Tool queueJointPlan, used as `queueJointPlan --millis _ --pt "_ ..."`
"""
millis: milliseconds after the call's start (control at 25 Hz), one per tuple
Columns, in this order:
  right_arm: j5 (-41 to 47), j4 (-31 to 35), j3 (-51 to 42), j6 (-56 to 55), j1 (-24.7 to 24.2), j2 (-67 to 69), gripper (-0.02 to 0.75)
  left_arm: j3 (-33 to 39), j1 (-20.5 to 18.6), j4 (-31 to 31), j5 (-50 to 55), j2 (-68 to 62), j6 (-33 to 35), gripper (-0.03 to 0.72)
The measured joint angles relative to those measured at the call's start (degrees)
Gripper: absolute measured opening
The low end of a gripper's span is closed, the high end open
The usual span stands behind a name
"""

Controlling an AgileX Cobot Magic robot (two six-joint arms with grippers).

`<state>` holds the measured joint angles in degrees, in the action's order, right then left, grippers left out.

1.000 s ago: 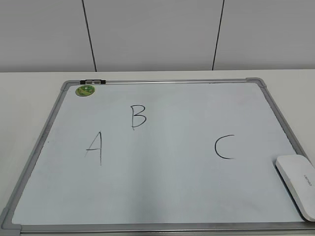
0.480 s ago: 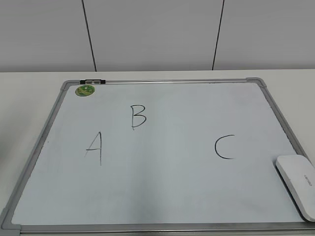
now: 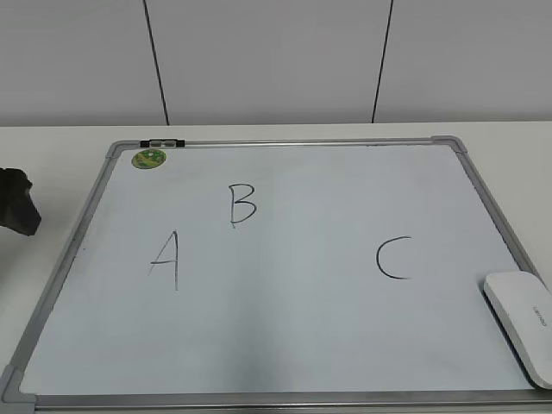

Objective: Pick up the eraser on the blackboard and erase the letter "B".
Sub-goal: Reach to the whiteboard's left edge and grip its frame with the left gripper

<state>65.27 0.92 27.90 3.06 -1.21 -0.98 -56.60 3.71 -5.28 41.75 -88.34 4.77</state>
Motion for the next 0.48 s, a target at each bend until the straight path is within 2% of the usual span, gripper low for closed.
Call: queueJointPlan --millis 200,480 --pt "0.0 0.0 0.0 0.0 0.0 0.0 0.587 -5.77 0.0 0.0 0.26 -9.41 0.0 0.461" --pt "0.0 0.0 0.0 0.0 0.0 0.0 0.587 -11.56 0.0 -0.23 1.4 -18.37 0.0 0.428"
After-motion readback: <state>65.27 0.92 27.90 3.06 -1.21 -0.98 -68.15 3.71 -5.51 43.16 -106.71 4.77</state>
